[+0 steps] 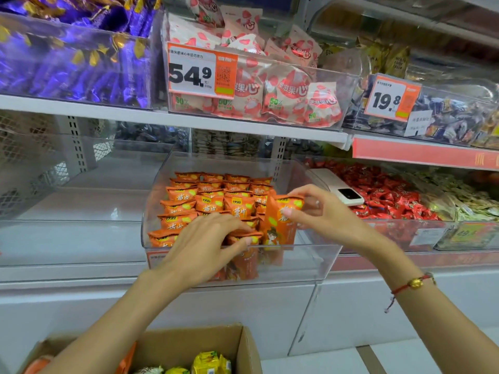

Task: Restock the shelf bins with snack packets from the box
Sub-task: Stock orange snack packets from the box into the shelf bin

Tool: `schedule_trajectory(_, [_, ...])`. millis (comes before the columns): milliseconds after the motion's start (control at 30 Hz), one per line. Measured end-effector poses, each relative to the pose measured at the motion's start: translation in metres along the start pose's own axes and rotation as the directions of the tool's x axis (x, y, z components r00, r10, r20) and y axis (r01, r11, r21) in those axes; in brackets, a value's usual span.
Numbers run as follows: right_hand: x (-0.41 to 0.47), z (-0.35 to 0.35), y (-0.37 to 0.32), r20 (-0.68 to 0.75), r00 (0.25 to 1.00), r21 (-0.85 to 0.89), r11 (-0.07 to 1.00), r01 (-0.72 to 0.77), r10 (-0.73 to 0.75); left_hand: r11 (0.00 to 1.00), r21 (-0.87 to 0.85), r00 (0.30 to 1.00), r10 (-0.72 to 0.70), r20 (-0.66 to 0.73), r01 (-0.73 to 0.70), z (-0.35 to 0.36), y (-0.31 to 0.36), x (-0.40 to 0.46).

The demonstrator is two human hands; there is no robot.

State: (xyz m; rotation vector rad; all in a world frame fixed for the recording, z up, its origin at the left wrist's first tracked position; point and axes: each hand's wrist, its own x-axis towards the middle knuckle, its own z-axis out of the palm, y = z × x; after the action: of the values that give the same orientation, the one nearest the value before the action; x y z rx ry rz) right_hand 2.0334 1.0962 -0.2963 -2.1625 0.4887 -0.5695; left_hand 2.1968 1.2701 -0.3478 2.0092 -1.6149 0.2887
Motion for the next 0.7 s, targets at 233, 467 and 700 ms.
schedule_trajectory(233, [-0.001,0.02,0.018,0.0,1.0,-0.24,0.97,0.026,-0.027,1.0,-0.023,1.0,0.004,0.012,-0.003,0.003,-0.005,0.0])
schedule_trajectory(467, [-0.003,0.022,0.02,0.089,0.995,-0.492,0.871,0.013,0.035,1.0,-0.02,1.0,-0.013,0.026,0.014,0.005,-0.006,-0.001])
schedule_trajectory(700, [0.012,0.013,0.011,0.063,0.998,-0.492,0.869,0.047,-0.019,0.984,0.162,0.998,0.066,0.022,-0.069,0.002,-0.01,-0.004])
